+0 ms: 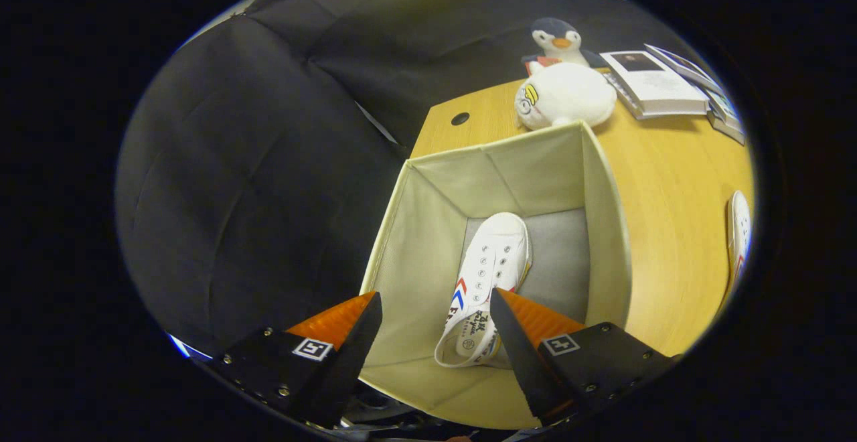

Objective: Open the storage box then place both shoes into the box .Put the left shoe in first, then the right shoe, with the right side of both shoes facing outward in a uniform manner.

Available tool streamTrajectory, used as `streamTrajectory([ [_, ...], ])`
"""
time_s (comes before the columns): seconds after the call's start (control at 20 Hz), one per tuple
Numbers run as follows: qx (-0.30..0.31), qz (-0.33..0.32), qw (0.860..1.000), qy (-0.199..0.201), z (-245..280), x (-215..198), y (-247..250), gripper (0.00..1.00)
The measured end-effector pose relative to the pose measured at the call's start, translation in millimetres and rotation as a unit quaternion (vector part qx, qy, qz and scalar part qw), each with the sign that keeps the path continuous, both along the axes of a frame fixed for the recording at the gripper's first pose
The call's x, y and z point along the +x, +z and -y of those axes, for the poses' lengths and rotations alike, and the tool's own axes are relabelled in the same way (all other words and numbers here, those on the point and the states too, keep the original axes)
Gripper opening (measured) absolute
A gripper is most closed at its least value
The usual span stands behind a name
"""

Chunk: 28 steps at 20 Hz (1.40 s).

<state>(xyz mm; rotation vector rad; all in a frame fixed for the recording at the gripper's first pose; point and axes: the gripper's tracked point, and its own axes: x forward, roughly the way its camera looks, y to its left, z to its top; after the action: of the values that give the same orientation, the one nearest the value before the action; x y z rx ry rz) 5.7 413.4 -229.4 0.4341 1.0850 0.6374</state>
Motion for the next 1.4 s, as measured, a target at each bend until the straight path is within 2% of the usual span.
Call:
streamTrajectory([
  [0.15, 0.035, 0.049, 0.998, -0.016, 24, 14, 37, 0.98],
  [0.4, 0.027, 0.098, 0.994, -0.038, 92, 28, 54, 0.98],
  [1.0, -0.037, 0.101, 0.983, -0.149, 263, 46, 18, 0.98],
  [1.4, -0.126, 0.103, 0.971, -0.177, 361, 42, -14, 0.98],
])
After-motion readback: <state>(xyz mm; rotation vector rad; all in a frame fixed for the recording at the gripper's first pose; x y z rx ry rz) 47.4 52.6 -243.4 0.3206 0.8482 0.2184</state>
